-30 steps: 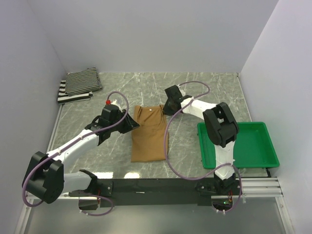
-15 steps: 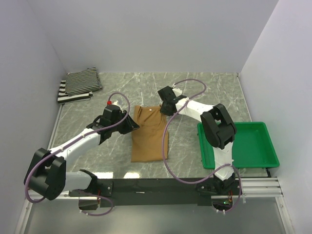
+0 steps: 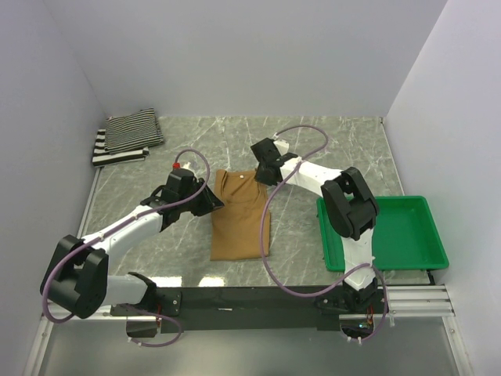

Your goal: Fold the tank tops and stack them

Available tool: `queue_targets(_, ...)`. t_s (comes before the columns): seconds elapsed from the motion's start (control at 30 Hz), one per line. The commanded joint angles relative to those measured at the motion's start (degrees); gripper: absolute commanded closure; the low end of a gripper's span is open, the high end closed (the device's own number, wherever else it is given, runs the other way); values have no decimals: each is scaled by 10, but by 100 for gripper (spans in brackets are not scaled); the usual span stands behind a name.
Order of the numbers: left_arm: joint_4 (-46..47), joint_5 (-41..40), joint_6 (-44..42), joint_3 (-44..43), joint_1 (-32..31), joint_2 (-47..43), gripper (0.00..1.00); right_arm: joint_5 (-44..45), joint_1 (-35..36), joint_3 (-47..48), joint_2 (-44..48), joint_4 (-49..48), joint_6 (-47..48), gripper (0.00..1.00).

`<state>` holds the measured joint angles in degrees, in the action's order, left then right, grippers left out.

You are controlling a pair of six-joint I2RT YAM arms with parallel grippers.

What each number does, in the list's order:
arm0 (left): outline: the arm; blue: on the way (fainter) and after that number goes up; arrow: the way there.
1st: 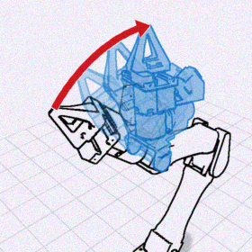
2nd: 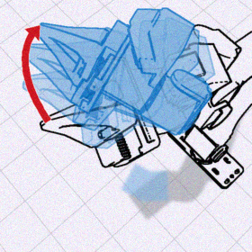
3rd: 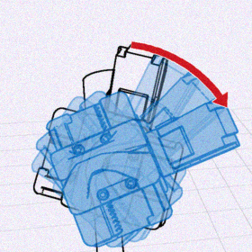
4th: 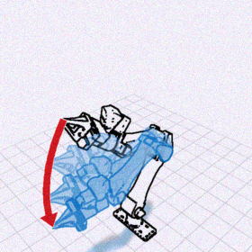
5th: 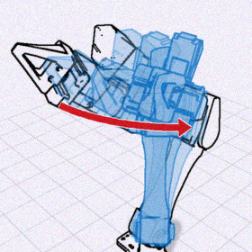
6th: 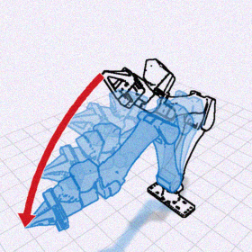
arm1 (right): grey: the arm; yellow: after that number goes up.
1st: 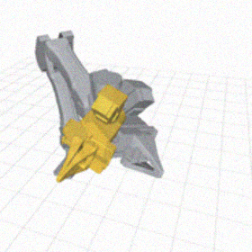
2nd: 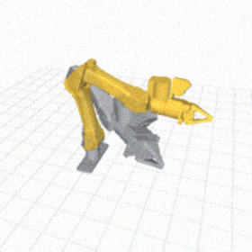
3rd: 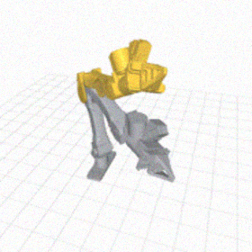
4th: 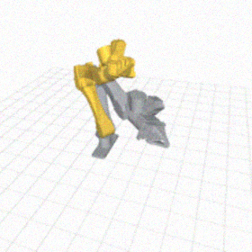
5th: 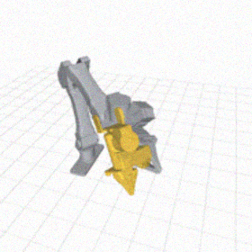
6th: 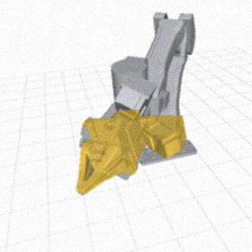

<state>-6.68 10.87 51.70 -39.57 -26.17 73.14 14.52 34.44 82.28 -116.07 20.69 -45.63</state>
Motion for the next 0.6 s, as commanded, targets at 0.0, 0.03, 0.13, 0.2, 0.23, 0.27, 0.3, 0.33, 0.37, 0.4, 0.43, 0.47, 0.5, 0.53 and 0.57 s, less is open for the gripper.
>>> queue_targets(0.0,22,3,-13,-7,-2,7,72,11,13,40,-22,-6,16,82)
queue_targets(0.03,24,4,-13,-7,-2,9,72,7,13,43,-28,-6,17,82)
queue_targets(0.13,26,6,-13,-7,-2,16,72,5,13,60,-57,19,17,82)
queue_targets(0.2,27,5,-13,-5,-2,17,72,3,13,76,-74,42,18,82)
queue_targets(0.23,27,4,-13,-6,-2,18,72,7,13,79,-77,47,17,82)
queue_targets(0.27,27,5,-13,-6,-2,20,72,7,13,80,-79,51,18,82)
queue_targets(0.3,25,5,-13,-6,-2,19,72,8,12,80,-82,58,18,82)
queue_targets(0.33,25,2,-14,-7,-2,17,71,12,12,81,-82,64,19,82)
queue_targets(0.37,23,0,-14,-7,-2,17,71,16,12,82,-81,68,19,82)
queue_targets(0.4,20,-1,-15,-9,-1,16,70,19,12,81,-77,72,20,82)
queue_targets(0.43,14,-7,-15,-11,-1,13,70,26,12,75,-72,72,20,82)
queue_targets(0.47,10,-9,-17,-13,0,10,69,29,12,73,-68,71,22,82)
queue_targets(0.5,6,-10,-17,-16,1,9,68,30,11,71,-53,62,25,82)
queue_targets(0.53,4,-9,-17,-16,2,2,65,30,10,66,-44,54,27,81)
queue_targets(0.57,0,-9,-16,-16,2,-3,64,24,7,60,-35,48,32,80)
